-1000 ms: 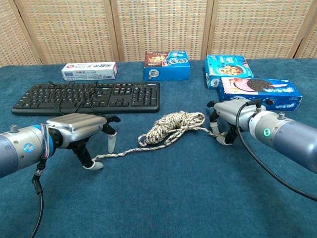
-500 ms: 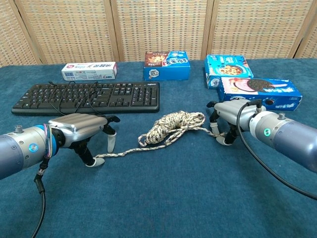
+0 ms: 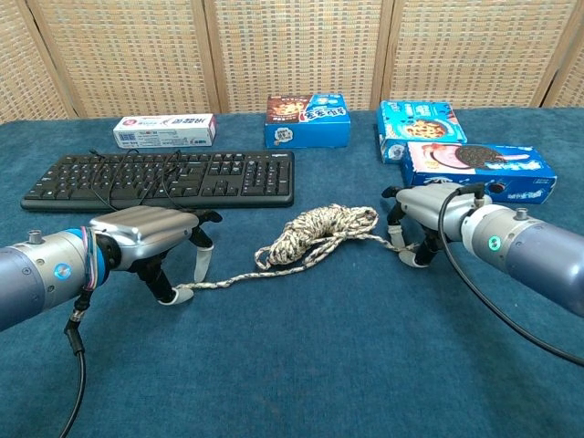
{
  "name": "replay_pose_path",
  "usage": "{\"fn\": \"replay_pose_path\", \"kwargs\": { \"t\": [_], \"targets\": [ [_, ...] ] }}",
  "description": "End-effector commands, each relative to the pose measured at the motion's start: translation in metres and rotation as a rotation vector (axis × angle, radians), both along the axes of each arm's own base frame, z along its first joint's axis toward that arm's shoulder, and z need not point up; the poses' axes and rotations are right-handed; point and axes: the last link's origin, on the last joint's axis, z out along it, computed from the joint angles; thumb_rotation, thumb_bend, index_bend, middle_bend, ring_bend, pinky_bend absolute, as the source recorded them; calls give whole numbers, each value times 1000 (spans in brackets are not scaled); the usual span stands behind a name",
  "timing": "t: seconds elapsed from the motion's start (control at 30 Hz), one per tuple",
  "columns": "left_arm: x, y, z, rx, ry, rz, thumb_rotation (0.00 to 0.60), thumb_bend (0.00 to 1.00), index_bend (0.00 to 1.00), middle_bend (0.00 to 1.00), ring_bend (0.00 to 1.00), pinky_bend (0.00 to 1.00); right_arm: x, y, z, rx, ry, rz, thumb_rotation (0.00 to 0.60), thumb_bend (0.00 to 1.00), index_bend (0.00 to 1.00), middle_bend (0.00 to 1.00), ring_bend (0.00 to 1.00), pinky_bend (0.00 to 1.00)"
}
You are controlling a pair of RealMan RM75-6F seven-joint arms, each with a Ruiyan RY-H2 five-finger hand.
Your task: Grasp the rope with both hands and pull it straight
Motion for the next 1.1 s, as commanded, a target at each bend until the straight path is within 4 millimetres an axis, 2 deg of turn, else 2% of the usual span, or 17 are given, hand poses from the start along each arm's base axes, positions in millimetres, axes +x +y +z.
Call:
{"fn": "replay_pose_path", "kwargs": {
  "t": [0.03,0.67,1.1],
  "targets": [
    [0,1,-1,0,4,1,600,350,536,0,0,0,0,0,0,0,0,0,600,465,646,0,0,0],
    [0,5,-4,-2,19,24,600,379,552,0,0,0,-3,-1,3,-2,3,-3,600,465,646,0,0,0],
    [-1,6,-6,-2,32,30,600,397,610,0,0,0,-4,-2,1,0,7,-3,600,466,648,0,0,0]
  ]
}}
